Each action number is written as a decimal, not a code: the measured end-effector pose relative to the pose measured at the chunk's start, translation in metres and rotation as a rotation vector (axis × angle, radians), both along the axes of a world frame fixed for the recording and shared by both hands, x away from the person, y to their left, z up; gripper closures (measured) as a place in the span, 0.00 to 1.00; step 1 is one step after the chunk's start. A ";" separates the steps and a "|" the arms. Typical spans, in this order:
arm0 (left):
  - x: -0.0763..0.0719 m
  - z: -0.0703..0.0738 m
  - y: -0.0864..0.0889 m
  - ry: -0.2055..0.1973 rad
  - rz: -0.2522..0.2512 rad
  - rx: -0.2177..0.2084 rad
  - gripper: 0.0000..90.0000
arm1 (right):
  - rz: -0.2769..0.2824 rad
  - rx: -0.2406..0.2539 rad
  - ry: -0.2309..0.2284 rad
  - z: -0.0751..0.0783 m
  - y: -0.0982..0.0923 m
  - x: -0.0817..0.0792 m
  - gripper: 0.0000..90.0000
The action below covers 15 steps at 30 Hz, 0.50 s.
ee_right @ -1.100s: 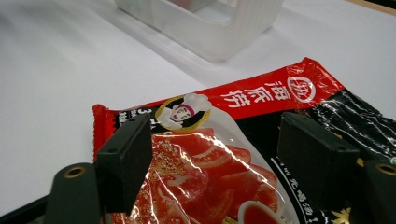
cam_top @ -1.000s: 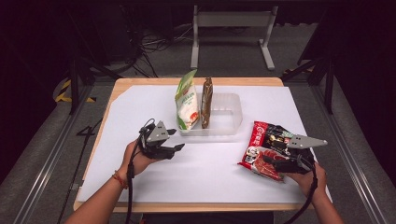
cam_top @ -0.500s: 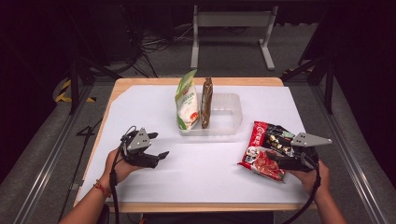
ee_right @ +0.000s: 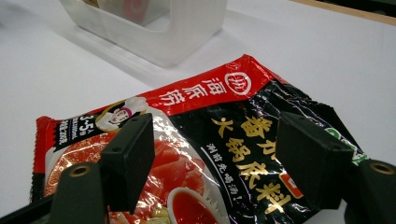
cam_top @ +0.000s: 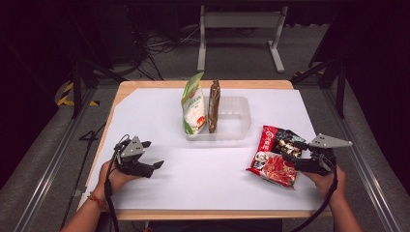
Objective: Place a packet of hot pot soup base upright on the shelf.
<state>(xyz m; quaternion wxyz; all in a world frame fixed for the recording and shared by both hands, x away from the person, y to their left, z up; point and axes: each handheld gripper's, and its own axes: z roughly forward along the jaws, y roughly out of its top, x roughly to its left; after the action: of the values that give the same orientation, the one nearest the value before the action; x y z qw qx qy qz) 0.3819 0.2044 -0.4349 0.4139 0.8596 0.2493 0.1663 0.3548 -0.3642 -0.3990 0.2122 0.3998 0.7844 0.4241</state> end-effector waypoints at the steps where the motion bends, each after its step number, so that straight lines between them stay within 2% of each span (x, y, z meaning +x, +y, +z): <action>1: -0.001 0.000 0.000 -0.001 -0.005 -0.001 0.16 | 0.001 0.003 0.001 0.000 0.000 0.000 0.33; 4: -0.006 0.001 -0.001 0.004 -0.019 -0.021 0.17 | -0.002 0.000 0.005 -0.001 -0.001 0.001 0.32; 8: -0.010 0.001 -0.005 -0.001 -0.038 -0.018 0.17 | -0.011 0.011 0.016 -0.002 -0.004 0.004 0.32; 12: -0.008 0.002 -0.004 -0.002 -0.029 -0.025 0.17 | -0.039 0.018 0.034 -0.004 -0.007 0.008 0.32; 14: -0.008 0.002 -0.003 0.004 -0.025 -0.047 0.17 | -0.049 0.026 0.048 -0.006 -0.010 0.010 0.32; 15: -0.008 0.002 -0.003 0.004 -0.021 -0.045 0.17 | -0.060 0.030 0.057 -0.007 -0.012 0.011 0.31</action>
<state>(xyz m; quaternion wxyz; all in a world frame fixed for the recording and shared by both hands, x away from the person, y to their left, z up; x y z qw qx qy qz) 0.3737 0.2013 -0.4328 0.4346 0.8529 0.2447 0.1544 0.3655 -0.3758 -0.4058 0.1963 0.4384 0.7712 0.4178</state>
